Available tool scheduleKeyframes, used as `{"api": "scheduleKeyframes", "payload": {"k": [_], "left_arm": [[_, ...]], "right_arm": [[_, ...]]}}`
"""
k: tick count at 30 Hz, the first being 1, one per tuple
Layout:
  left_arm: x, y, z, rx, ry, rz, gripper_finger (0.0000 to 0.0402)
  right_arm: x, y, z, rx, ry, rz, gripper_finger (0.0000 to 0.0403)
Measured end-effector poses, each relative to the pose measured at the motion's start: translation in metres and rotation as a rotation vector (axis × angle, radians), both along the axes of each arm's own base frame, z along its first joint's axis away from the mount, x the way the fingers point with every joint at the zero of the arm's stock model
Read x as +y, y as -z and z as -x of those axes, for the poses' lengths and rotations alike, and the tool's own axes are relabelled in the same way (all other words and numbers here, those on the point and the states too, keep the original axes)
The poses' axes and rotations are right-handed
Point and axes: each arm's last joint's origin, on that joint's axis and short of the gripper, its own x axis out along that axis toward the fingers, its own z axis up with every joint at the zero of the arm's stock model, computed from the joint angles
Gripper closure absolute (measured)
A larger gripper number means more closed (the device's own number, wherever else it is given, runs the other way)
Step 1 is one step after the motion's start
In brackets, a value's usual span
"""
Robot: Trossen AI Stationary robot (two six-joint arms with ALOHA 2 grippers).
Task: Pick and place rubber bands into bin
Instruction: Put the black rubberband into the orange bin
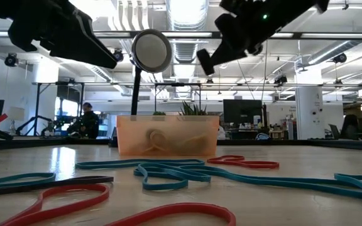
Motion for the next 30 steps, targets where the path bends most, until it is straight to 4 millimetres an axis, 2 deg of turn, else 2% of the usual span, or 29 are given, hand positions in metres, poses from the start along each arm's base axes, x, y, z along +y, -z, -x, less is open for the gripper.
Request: {"api": "scheduleKeyframes", "payload": {"k": [10, 15, 21, 30], "left_arm": [[0.000, 0.000, 0.000, 0.000, 0.000, 0.001, 0.0278], [0.000, 0.000, 0.000, 0.000, 0.000, 0.001, 0.0278], [0.000, 0.000, 0.000, -0.001, 0.000, 0.004, 0.0278], [0.000, 0.000, 0.000, -0.001, -0.001, 0.005, 0.0278]], "right_arm": [[-0.016, 0.046, -0.026, 0.078, -0.006, -0.031, 0.0394], [-0.017, 0.060, -0.033, 0.124, -0.003, -0.026, 0.0394], [-0.017, 0.065, -0.036, 0.153, -0.024, -0.011, 0.0387], [-0.015, 0.064, -0.037, 0.149, -0.094, -0.070, 0.0322]]}}
